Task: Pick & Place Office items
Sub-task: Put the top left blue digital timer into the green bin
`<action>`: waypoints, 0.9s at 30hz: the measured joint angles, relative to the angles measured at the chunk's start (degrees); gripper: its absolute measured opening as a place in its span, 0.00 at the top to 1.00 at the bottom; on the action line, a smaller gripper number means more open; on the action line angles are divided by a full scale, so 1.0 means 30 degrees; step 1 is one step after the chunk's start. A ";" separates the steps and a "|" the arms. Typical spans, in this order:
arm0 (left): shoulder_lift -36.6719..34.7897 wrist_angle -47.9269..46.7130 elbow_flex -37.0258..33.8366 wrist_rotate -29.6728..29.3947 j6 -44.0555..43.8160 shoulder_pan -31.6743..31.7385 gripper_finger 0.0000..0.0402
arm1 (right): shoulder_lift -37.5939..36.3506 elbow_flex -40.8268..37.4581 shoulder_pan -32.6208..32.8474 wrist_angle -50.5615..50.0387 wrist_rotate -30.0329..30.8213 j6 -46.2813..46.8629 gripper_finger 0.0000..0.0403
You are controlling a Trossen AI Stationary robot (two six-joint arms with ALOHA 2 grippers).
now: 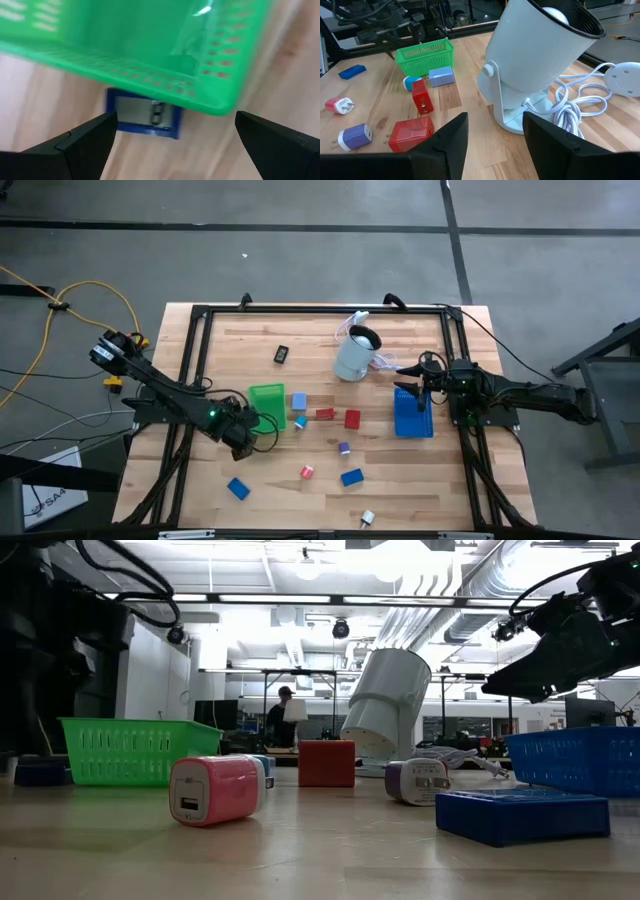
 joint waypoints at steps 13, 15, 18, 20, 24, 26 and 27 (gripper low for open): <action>-0.0700 -0.0153 0.0000 0.1001 0.1345 0.0489 0.02 | -0.0005 0.0002 0.0001 0.0003 0.0003 0.0000 0.56; -0.1014 -0.0235 -0.0005 0.0996 0.1522 0.0610 0.02 | -0.0001 0.0005 0.0005 -0.0004 -0.0001 0.0000 0.56; -0.1446 -0.0327 -0.0376 0.0986 0.1538 0.0675 0.02 | 0.0000 -0.0003 0.0001 -0.0005 -0.0002 0.0000 0.56; -0.1733 -0.0268 -0.0887 0.0983 0.1181 0.0675 0.02 | -0.0003 -0.0001 0.0001 0.0000 0.0003 0.0000 0.56; -0.2251 0.0212 -0.1696 0.0989 0.0805 0.0675 0.02 | -0.0004 -0.0003 0.0005 0.0003 0.0005 0.0000 0.56; -0.2446 0.0322 -0.1883 0.0931 0.0908 0.0711 0.02 | 0.0002 0.0003 0.0005 -0.0005 -0.0001 0.0000 0.56; -0.2493 0.0316 -0.1940 0.0925 0.0958 0.0770 0.02 | 0.0003 -0.0001 0.0003 -0.0002 0.0005 0.0000 0.56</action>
